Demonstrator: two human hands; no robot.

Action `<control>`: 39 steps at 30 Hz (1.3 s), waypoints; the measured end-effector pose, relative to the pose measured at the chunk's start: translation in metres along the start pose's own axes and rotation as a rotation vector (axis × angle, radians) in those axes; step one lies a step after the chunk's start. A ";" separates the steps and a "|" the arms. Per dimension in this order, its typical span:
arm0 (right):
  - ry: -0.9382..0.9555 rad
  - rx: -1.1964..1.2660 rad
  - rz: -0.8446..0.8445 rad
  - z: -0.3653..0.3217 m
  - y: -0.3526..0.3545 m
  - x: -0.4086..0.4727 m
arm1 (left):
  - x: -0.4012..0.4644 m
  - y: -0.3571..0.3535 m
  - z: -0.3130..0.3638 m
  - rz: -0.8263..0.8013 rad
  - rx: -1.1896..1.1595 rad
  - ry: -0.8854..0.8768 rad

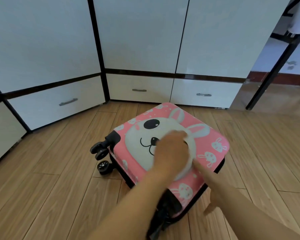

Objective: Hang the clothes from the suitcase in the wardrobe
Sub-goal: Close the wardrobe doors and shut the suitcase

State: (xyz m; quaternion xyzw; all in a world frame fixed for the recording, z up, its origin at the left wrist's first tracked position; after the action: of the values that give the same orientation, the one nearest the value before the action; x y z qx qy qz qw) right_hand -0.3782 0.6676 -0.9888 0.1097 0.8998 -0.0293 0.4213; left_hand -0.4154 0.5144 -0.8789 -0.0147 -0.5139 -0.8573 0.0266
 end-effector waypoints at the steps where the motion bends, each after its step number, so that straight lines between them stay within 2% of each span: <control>1: -0.001 0.051 -0.044 0.005 -0.005 0.001 | 0.011 0.019 -0.029 0.105 0.006 0.057; 3: 0.005 0.164 -0.103 0.018 -0.020 0.000 | 0.024 0.041 -0.094 0.203 0.127 0.195; 5: 0.009 0.305 -0.067 0.035 -0.031 0.010 | 0.023 0.035 -0.164 0.111 0.183 0.425; 7: -0.020 0.423 -0.045 0.053 -0.042 0.020 | 0.021 0.016 -0.218 -0.053 0.079 0.565; 10: -0.113 0.561 -0.073 0.070 -0.058 0.026 | 0.027 0.002 -0.244 -0.125 -0.050 0.564; 13: -0.137 0.595 -0.122 0.075 -0.065 0.035 | 0.036 0.000 -0.256 -0.165 0.047 0.554; 17: 0.027 0.637 -0.081 0.050 -0.055 0.044 | 0.026 0.005 -0.258 -0.159 0.119 0.575; 18: 0.081 0.610 -0.076 0.039 -0.051 0.049 | 0.020 0.007 -0.255 -0.133 0.112 0.592; 20: 0.133 0.399 -0.011 0.023 -0.034 0.058 | 0.008 0.006 -0.250 -0.105 0.079 0.632; 21: 0.144 0.288 0.026 0.015 -0.024 0.059 | 0.005 0.002 -0.246 -0.145 0.097 0.621; 23: 0.249 0.153 0.103 -0.007 0.001 0.067 | -0.003 -0.009 -0.230 -0.327 0.109 0.579; 26: 0.448 -0.033 0.269 -0.039 0.021 0.060 | -0.025 -0.043 -0.196 -0.738 -0.167 0.435; 28: 0.512 -0.210 0.304 -0.047 0.018 0.054 | -0.036 -0.059 -0.180 -0.877 -0.378 0.330; 29: 0.520 -0.253 0.295 -0.046 0.016 0.057 | -0.033 -0.064 -0.184 -0.846 -0.434 0.328; 30: 0.486 -0.245 0.255 -0.043 0.012 0.056 | -0.028 -0.066 -0.192 -0.744 -0.448 0.364; 33: 0.226 -0.145 0.010 -0.018 -0.015 0.060 | -0.012 -0.069 -0.234 -0.347 -0.217 0.506; 35: 0.107 -0.096 -0.155 -0.006 -0.040 0.057 | -0.009 -0.086 -0.231 -0.273 -0.278 0.474; 38: 0.124 -0.264 -0.300 -0.008 -0.072 0.045 | 0.003 -0.123 -0.209 -0.242 -0.553 0.370; 39: 0.138 -0.339 -0.318 -0.008 -0.078 0.041 | 0.005 -0.130 -0.207 -0.226 -0.594 0.404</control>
State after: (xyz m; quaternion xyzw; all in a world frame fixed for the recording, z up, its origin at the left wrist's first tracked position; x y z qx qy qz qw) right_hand -0.4275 0.5999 -1.0179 -0.1040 0.9245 0.0637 0.3611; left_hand -0.4276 0.3928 -1.0911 0.2044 -0.2254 -0.9522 0.0274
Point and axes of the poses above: each hand's wrist, its own x-axis towards the middle knuckle, its own y-axis out of the back of the hand, z = x × y, the point moved 8 cm from there along x, towards the middle knuckle, and after that the axes turned 14 degrees about x, right-handed, at the moved point
